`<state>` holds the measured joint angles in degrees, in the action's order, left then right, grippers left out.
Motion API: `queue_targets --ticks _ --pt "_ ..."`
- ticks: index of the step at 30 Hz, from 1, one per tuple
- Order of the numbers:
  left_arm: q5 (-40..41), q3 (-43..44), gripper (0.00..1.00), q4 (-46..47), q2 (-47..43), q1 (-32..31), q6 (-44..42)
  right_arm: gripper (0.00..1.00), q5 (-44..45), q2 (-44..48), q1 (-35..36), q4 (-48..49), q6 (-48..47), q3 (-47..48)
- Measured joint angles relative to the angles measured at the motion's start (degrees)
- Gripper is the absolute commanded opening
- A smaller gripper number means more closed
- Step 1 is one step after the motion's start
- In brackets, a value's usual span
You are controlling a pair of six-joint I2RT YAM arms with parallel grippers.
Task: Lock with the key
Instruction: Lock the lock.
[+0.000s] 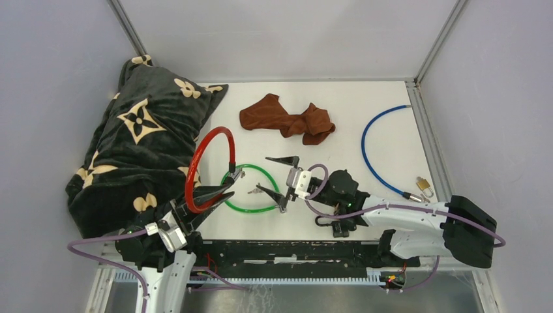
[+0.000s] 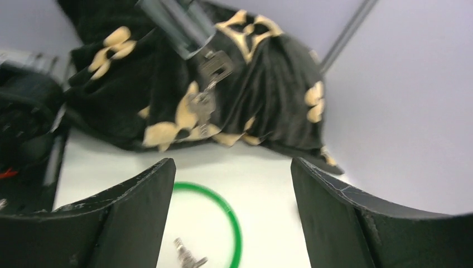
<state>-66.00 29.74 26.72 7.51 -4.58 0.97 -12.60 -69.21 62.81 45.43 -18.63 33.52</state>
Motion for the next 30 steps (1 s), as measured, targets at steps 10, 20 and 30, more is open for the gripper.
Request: queue_targets --ticks 10,20,30 --pt "1.0 0.0 0.02 2.5 0.7 0.0 2.2 0.79 6.4 -4.0 3.8 12.1 -5.2 2.7" --pt "1.3 0.0 0.02 3.5 0.7 0.0 2.9 0.67 5.6 -8.0 5.7 9.9 -10.7 8.7" --pt "1.3 0.0 0.02 3.7 0.7 0.0 2.9 0.54 5.2 -9.5 5.8 4.8 -15.3 11.3"
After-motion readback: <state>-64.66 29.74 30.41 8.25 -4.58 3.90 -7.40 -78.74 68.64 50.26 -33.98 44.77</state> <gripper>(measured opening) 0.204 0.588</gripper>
